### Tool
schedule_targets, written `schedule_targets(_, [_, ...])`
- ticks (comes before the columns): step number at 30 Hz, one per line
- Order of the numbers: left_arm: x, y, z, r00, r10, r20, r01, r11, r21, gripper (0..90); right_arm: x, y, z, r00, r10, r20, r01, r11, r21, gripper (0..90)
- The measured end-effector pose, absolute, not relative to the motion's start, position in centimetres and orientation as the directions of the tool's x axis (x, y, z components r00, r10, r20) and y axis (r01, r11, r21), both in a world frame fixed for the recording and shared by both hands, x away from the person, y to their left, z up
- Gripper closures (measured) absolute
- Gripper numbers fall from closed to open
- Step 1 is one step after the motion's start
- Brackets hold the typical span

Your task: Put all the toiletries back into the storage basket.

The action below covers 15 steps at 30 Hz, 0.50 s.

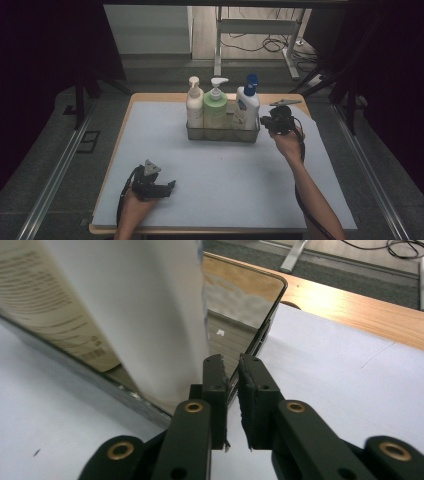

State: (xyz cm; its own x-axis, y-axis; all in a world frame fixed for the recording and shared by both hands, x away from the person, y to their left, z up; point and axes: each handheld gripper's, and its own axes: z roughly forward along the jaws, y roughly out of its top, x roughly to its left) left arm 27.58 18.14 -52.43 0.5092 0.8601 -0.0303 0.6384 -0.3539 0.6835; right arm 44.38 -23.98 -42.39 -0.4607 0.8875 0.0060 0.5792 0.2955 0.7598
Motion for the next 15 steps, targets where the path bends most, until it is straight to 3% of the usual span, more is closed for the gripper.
schedule_targets(15, [27.6, 18.1, -52.4, 0.51, 0.86, -0.03, 0.638, -0.355, 0.683, 12.0, 46.8, -23.0, -43.3, -0.442, 0.896, 0.03, 0.597, 0.27, 0.755, 89.7])
